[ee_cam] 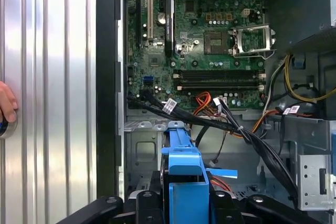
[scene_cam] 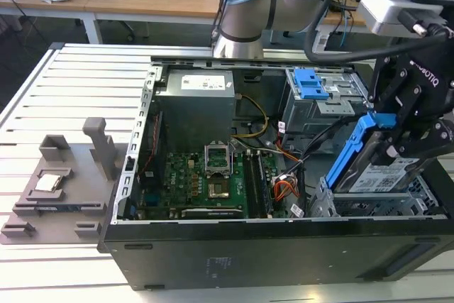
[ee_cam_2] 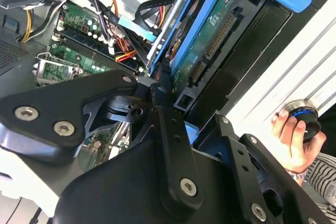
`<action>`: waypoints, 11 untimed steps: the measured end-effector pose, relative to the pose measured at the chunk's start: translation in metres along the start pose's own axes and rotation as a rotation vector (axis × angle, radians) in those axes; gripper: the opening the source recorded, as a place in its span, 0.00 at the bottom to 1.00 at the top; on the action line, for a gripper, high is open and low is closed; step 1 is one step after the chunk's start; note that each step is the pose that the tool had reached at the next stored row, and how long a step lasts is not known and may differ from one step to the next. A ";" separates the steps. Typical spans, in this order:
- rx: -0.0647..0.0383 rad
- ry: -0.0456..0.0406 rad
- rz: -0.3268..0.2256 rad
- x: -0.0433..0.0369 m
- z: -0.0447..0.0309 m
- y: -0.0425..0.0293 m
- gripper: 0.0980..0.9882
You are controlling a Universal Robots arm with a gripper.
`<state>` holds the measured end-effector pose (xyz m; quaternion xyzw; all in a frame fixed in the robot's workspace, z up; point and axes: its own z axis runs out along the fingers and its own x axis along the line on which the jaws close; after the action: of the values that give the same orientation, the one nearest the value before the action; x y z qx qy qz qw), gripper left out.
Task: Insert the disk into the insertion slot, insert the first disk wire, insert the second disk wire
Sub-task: 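Insert the disk into the insertion slot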
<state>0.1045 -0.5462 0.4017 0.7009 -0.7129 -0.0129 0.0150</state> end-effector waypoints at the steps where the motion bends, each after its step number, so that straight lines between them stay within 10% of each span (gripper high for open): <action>1: 0.000 0.0001 0.000 0.0000 0.0018 -0.0001 0.30; 11: 0.000 0.0001 0.000 0.0000 0.0075 -0.0003 0.30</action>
<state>0.1045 -0.5463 0.3942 0.7009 -0.7129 -0.0128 0.0150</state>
